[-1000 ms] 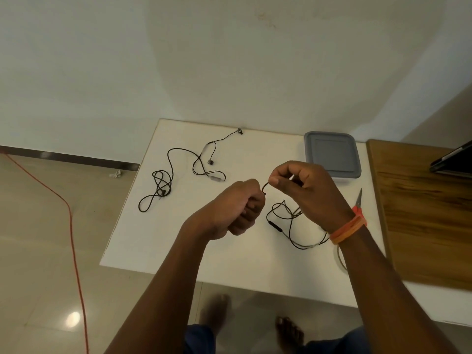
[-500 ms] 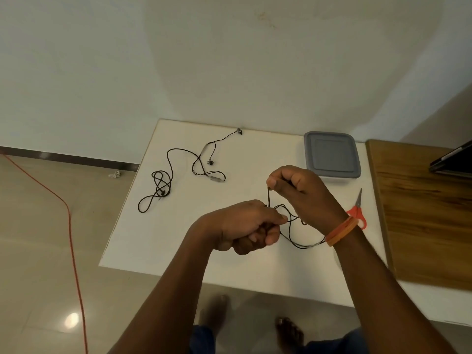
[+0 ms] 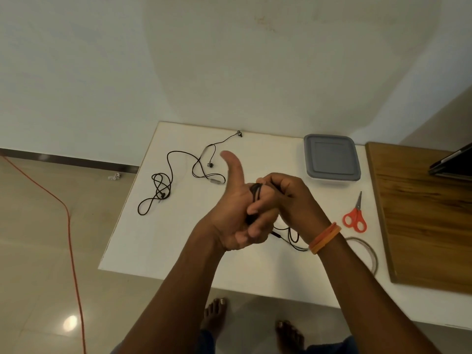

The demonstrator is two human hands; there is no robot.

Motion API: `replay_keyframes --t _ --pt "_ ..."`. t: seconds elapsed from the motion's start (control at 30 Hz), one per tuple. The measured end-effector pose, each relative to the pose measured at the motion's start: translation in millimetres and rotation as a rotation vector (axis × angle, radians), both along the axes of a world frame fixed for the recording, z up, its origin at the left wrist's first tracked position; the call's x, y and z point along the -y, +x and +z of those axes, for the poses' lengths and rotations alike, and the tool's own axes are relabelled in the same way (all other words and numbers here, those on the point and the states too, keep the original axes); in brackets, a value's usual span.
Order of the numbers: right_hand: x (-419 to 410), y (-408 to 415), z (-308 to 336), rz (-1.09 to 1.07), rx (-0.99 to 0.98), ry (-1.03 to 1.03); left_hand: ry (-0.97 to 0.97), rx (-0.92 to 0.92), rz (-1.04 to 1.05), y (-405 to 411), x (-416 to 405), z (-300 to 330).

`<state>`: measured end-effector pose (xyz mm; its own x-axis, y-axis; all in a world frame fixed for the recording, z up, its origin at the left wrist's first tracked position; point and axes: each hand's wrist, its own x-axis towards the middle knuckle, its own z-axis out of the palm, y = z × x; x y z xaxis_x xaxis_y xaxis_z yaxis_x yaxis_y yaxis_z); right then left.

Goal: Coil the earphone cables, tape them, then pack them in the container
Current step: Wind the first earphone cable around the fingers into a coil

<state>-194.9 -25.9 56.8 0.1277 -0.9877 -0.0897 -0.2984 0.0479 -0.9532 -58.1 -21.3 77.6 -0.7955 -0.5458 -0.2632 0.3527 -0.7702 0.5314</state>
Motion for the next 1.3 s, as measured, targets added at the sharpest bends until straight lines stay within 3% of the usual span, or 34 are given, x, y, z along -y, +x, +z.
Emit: replay_keyframes --t 0.17,0.4,0.53,0.6,0.7,0.9,1.07,1.2,1.3 --pt "-5 12 -8 0.055 -0.072 0.025 0.066 -0.213 0.126 14 9 -5" --pt "-11 21 -7 0.130 -0.078 0.081 0.010 0.118 0.493 13 14 2" --pt "-13 21 0 0.199 -0.081 0.140 0.052 0.105 0.626 8 14 10" --pt "-14 21 2 0.231 -0.062 0.207 0.040 0.107 0.666 8 15 8" --pt "-16 22 3 0.302 -0.049 0.266 -0.048 0.287 0.701 12 18 0" --pt "-12 9 7 0.317 -0.059 0.233 -0.146 0.501 0.846 18 20 -6" --pt "-12 16 5 0.143 -0.142 0.005 -0.237 0.722 0.776 9 13 -5" --pt "-11 17 7 0.005 -0.185 -0.114 -0.142 0.691 0.622 5 13 -8" --pt "-12 18 7 -0.002 -0.251 -0.204 -0.189 0.663 0.499 1 10 -6"
